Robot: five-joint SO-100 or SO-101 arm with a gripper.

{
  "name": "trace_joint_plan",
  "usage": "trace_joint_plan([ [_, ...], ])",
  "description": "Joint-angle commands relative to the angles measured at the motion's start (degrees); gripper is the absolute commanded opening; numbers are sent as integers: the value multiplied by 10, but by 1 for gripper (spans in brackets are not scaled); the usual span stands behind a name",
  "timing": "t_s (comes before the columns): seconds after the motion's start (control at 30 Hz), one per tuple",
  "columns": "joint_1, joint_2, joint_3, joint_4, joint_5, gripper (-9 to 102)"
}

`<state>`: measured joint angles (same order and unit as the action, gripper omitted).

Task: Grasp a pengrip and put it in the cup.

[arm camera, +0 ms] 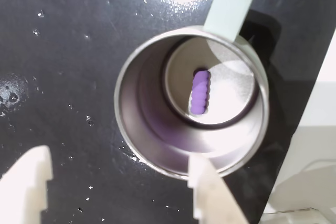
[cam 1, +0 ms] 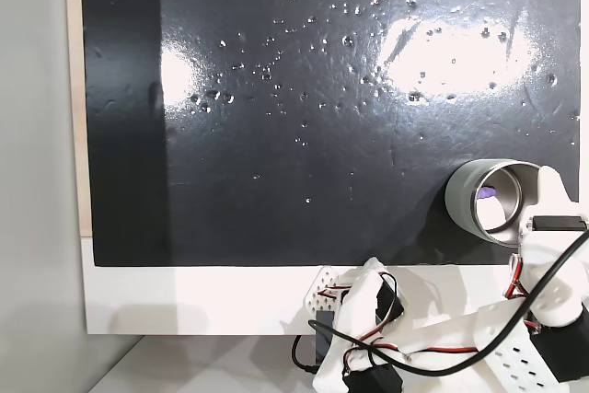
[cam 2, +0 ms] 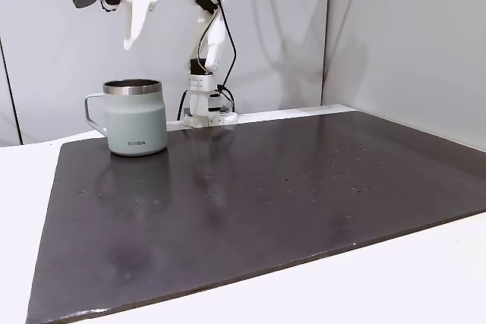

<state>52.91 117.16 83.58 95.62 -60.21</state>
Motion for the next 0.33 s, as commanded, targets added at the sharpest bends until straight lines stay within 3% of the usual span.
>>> trace_joint_plan([
  [0.0, -1, 6, -4, -8, -5, 32],
  [0.3, -3, 46, 32, -5, -6, 32],
])
